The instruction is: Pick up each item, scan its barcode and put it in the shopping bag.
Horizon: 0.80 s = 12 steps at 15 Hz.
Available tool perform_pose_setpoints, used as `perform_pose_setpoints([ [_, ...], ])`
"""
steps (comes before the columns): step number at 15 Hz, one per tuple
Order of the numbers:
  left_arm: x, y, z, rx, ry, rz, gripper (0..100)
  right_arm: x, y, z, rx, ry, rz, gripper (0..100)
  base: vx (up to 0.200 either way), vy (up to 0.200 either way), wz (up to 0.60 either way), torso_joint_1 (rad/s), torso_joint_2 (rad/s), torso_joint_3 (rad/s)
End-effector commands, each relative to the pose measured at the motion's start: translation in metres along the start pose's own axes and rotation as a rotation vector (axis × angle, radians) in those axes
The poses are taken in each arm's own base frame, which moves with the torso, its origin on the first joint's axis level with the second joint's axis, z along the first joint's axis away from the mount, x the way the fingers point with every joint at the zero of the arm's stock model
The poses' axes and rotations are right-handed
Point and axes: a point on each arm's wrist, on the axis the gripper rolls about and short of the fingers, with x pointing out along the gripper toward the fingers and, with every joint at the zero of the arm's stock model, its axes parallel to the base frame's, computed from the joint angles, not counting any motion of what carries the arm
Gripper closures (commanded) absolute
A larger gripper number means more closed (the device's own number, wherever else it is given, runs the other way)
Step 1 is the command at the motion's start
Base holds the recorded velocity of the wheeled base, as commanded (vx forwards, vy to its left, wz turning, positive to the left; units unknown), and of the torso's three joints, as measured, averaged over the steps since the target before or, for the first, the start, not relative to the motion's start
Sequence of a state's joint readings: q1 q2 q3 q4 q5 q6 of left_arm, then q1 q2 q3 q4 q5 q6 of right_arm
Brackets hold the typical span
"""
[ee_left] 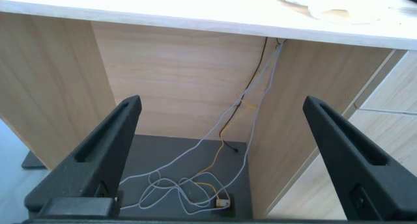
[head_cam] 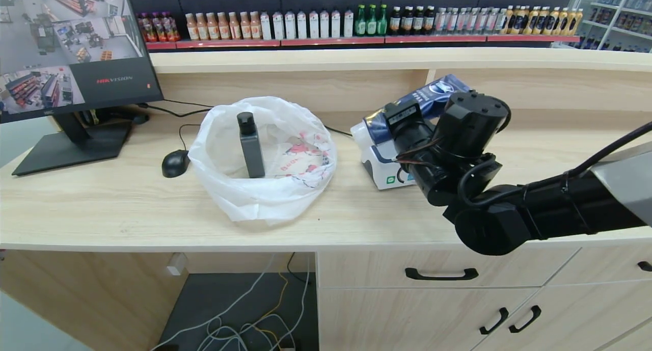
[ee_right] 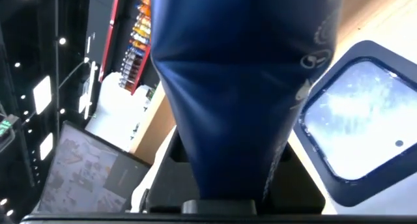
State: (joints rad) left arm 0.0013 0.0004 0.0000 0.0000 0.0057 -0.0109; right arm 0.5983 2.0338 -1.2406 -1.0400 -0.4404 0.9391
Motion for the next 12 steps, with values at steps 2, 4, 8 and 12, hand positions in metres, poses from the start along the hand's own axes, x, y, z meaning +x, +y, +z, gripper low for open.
perform_pose_setpoints([
  [2, 0.000, 0.000, 0.000, -0.001, 0.000, 0.001, 0, 0.004, -0.011, -0.009, -0.004, 0.010, -0.024, 100, 0.000, 0.000, 0.00, 0.000, 0.00, 0.000],
  [4, 0.000, 0.000, 0.000, 0.000, 0.000, 0.001, 0, 0.005, -0.012, -0.010, 0.009, 0.012, -0.025, 100, 0.000, 0.000, 0.00, 0.000, 0.00, 0.000],
  [8, 0.000, 0.000, 0.000, -0.001, 0.000, 0.001, 0, 0.007, -0.019, -0.017, 0.016, 0.022, -0.037, 100, 0.000, 0.000, 0.00, 0.000, 0.00, 0.000],
  [12, 0.000, 0.000, 0.000, -0.001, 0.000, 0.001, 0, 0.007, -0.019, -0.017, 0.024, 0.021, -0.036, 100, 0.000, 0.000, 0.00, 0.000, 0.00, 0.000],
])
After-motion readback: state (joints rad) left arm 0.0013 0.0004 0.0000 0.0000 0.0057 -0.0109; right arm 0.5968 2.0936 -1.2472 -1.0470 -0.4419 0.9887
